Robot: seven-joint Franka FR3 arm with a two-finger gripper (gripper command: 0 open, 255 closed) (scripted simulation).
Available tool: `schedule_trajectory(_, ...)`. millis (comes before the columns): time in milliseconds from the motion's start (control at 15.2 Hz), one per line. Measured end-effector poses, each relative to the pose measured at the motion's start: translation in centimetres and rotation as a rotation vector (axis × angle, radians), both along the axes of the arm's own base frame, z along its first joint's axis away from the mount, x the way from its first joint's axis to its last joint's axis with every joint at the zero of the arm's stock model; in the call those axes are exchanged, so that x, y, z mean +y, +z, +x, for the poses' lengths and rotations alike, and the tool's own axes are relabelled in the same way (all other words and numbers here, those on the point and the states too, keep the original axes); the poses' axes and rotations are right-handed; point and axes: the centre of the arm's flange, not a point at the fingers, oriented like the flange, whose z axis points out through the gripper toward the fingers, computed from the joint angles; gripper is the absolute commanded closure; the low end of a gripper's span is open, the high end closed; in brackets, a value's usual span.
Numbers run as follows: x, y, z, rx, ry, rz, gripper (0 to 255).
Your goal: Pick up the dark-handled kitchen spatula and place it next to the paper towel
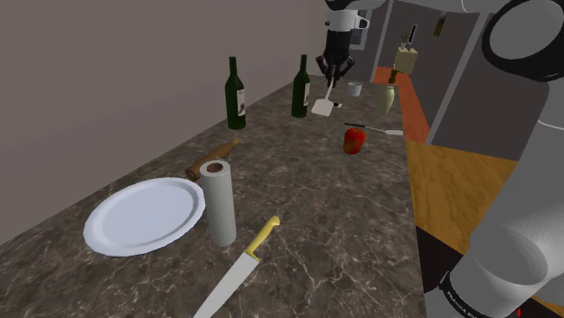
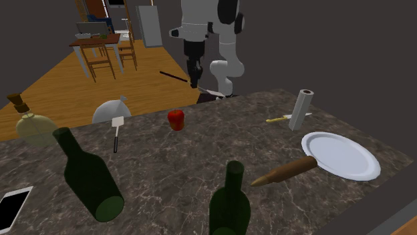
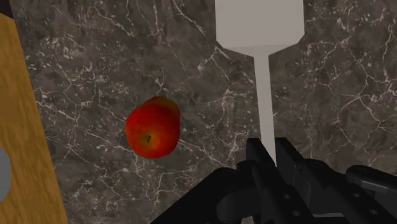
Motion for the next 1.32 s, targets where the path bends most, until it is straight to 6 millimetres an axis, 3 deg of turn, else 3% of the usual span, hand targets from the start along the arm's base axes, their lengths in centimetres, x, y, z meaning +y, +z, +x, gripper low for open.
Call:
schedule_trajectory(132, 0.6, 0.7, -0.4, 0.0, 0.0, 0.0, 255)
schedule_trajectory(396, 4.3, 1.0, -2.8, 0.0, 0.001, 0.001, 255)
schedule_trajectory(1320, 20.1, 1.1, -12.5, 0.0, 0.002, 0.001, 255)
